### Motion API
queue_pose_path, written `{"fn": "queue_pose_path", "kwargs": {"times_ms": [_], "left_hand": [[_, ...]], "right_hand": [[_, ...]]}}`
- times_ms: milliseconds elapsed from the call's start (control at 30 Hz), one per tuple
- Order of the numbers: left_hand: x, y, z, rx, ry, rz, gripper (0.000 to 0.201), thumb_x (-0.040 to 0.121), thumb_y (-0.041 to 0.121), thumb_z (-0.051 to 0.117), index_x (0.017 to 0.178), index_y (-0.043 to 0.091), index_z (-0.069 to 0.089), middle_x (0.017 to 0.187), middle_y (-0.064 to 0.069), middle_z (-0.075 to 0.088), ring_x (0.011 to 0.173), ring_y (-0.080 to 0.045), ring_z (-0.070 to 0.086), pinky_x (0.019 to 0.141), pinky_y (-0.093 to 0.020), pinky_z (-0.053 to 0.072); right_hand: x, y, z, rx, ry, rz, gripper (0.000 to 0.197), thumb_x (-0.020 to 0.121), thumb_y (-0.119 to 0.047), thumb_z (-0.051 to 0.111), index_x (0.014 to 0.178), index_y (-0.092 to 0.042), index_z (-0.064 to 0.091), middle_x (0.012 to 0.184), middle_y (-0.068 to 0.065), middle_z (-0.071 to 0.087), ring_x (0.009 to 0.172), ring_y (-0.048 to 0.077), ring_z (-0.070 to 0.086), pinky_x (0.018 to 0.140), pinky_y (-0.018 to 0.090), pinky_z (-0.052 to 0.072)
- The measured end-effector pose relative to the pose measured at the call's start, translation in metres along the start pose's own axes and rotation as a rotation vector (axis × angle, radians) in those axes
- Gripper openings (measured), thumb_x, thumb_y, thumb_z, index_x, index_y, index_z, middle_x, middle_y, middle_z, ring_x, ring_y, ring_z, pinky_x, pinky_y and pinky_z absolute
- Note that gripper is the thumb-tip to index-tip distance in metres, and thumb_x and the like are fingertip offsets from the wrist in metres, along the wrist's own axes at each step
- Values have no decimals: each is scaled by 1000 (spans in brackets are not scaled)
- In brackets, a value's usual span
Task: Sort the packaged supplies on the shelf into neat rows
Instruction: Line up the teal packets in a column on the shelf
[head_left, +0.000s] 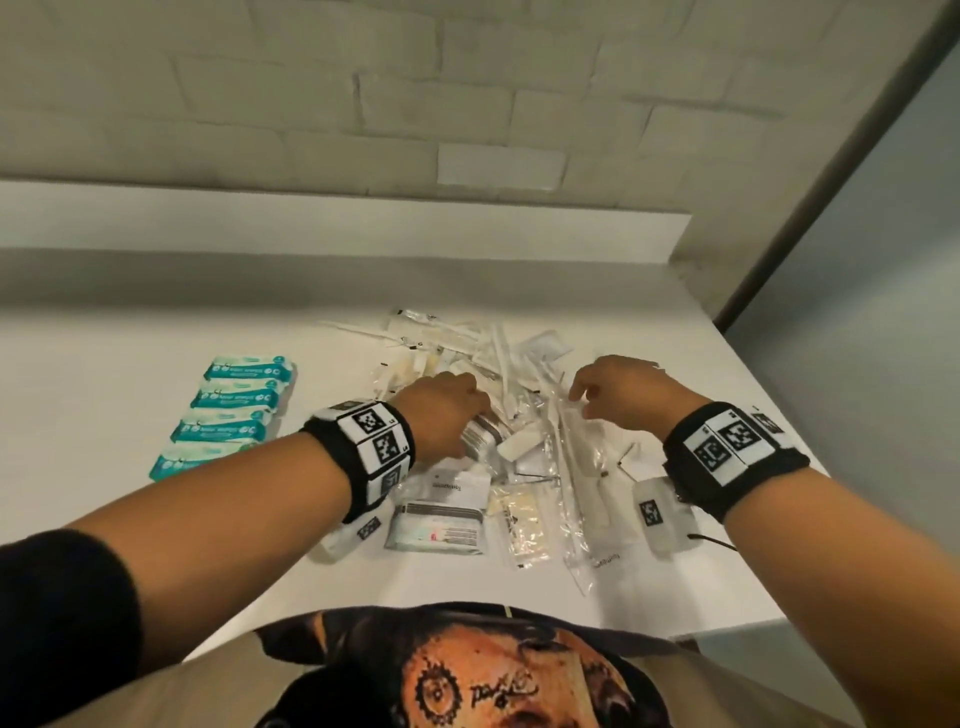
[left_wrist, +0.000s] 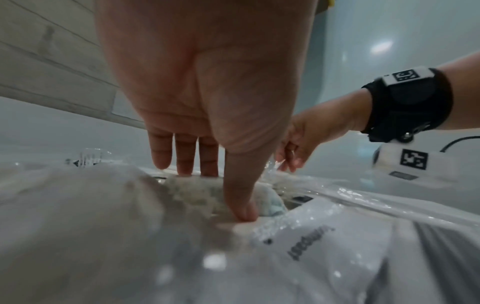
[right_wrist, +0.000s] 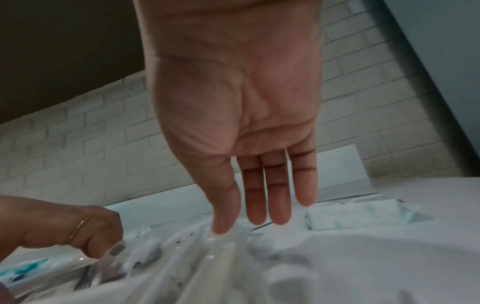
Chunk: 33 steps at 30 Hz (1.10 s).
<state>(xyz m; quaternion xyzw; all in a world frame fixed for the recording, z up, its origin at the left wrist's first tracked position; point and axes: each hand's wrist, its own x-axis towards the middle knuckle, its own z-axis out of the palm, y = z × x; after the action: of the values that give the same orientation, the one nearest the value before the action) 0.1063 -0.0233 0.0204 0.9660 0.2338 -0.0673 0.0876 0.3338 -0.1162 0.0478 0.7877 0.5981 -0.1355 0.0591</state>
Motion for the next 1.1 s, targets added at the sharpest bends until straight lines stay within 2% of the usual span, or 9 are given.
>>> {"fn": "queue_pose_path", "kwargs": {"times_ms": [100,267,333,400,533,667,767,900,1100], "left_hand": [[8,-1,-2,-29,-3,-45,50,78,39,69,123,24,53,113,2,51,102,-17,50,82,-28,41],[7,-5,-19,-159,18,-108,37,85,49,61,107,19,56,99,2,57,87,-18,55,75,-32,46],[3,-4,-25,-233,2,-120,36,89,50,55,113,22,56,101,3,58,85,-15,55,74,-30,45],[-2,0,-31,-410,-21,-144,38,96,45,46,128,26,53,105,9,57,87,-12,58,75,-27,46],[-22,9,-38,-631,-60,-260,42,99,47,34,137,32,42,114,2,59,98,-22,65,75,-26,53],[-43,8,-38,-613,-321,-224,67,76,48,72,132,28,42,115,2,59,99,-22,64,77,-31,55],[-56,17,-28,-293,-431,-149,64,64,44,83,117,33,49,108,11,57,95,-13,56,74,-28,45],[-65,30,-3,15,-404,-55,74,63,44,82,125,26,46,113,4,50,101,-17,51,75,-30,39],[-74,29,4,37,-189,-10,55,75,50,69,118,22,51,110,2,54,100,-18,51,79,-30,43]], "right_hand": [[-2,17,9,41,-77,-2,46,80,-22,74,123,-28,59,117,0,53,106,19,55,87,29,46],[23,49,11,-37,157,173,69,86,-26,63,147,-30,31,148,6,33,132,29,36,105,41,37],[35,65,9,1,51,242,91,81,-33,68,152,-30,13,158,4,17,141,32,25,112,46,31],[43,78,13,-1,-33,277,103,74,-42,73,153,-28,8,156,5,25,139,34,29,110,49,33],[43,78,14,6,-14,294,79,72,-38,78,138,-17,40,133,11,50,119,32,50,98,40,44],[38,61,-1,116,51,241,63,75,-26,76,128,-9,46,120,12,58,105,28,57,80,30,44],[30,31,-17,374,108,147,52,85,-26,66,130,-12,44,113,11,61,94,26,61,75,33,48],[17,-15,-27,723,-2,-6,26,91,-7,53,117,-11,51,99,10,64,81,22,69,68,33,59],[16,-48,-21,626,-118,-149,29,90,-13,63,119,-17,62,113,1,66,93,14,60,76,25,53]]}}
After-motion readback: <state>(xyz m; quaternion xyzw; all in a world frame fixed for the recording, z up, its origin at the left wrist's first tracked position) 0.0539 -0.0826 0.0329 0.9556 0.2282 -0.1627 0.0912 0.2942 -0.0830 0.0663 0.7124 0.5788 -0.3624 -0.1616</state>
